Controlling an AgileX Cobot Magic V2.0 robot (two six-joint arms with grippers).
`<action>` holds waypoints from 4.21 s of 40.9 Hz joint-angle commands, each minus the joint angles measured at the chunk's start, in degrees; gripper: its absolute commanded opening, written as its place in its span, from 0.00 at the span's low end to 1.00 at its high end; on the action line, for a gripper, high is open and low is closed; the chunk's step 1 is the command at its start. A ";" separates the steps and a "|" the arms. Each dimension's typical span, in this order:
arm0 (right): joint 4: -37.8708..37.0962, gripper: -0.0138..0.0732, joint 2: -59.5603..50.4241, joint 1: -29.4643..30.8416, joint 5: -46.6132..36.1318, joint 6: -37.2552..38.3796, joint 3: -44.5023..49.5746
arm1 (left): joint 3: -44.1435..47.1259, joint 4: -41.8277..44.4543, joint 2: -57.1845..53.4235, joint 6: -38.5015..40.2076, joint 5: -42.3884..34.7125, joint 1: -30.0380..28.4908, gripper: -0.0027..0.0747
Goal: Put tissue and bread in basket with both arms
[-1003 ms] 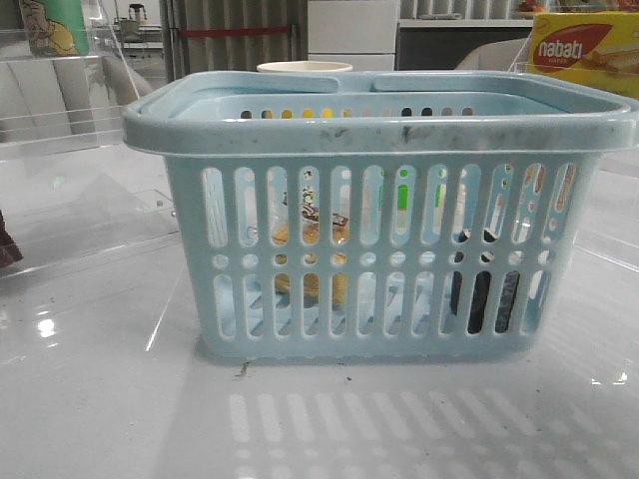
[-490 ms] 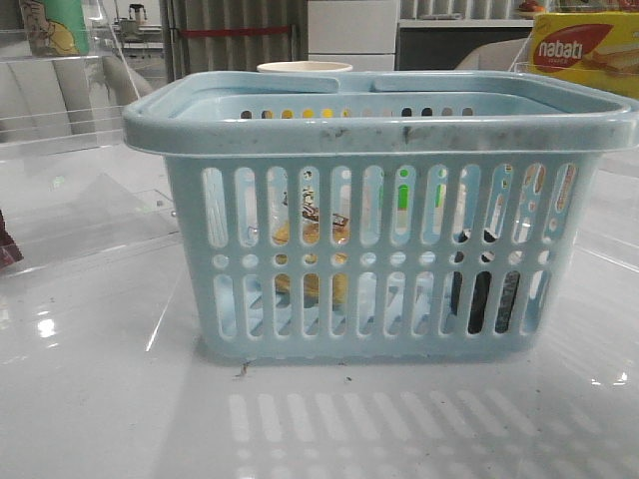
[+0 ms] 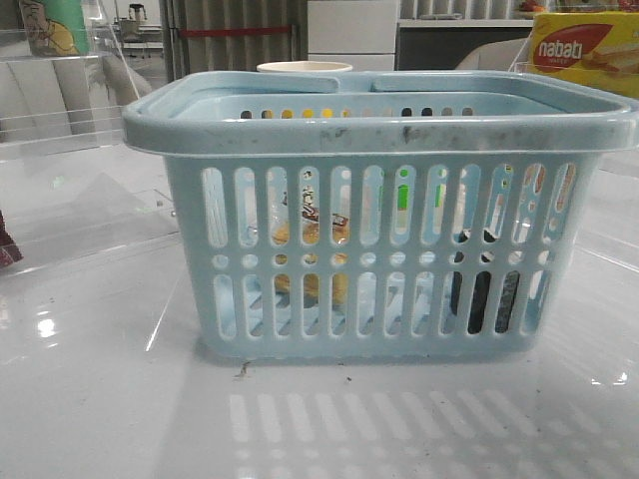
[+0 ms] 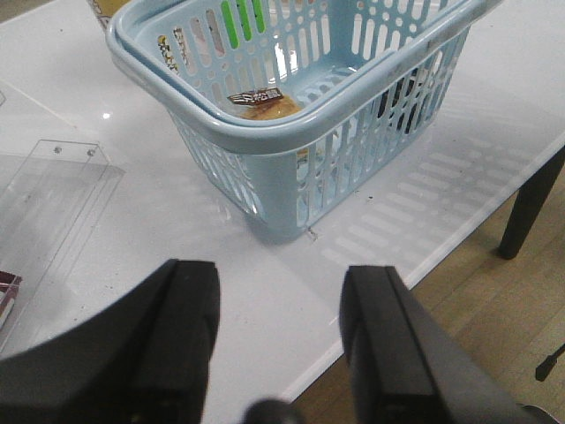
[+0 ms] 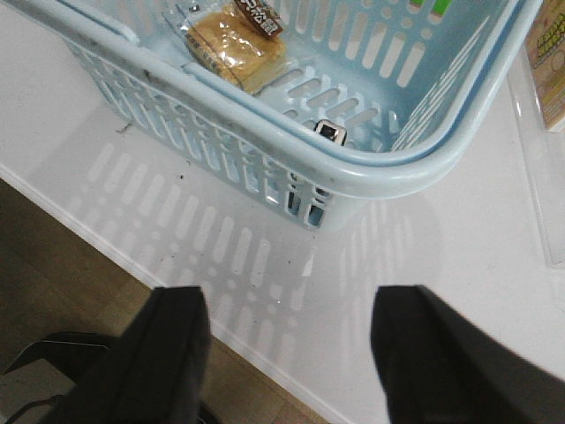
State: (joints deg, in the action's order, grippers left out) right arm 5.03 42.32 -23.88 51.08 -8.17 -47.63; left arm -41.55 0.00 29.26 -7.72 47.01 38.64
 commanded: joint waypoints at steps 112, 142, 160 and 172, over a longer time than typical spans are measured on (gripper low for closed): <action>-0.54 0.22 -0.23 0.30 -3.36 -0.26 -1.54 | 41.96 -5.54 -30.62 0.50 -48.59 -36.80 0.15; -0.51 0.22 -7.33 6.23 -8.44 -0.65 3.32 | 41.96 -5.54 -30.62 0.50 -48.59 -36.80 0.15; -0.51 0.22 -30.85 22.34 -39.57 -0.65 29.14 | 41.96 -5.54 -30.62 0.50 -48.59 -36.80 0.15; -0.51 0.22 -41.38 25.50 -47.52 -0.65 44.63 | 41.96 -5.54 -30.62 0.50 -48.59 -36.80 0.15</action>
State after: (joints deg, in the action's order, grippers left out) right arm 5.01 2.19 0.95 11.17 -8.27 -4.07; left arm 0.48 -4.98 -0.36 -7.64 3.44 1.37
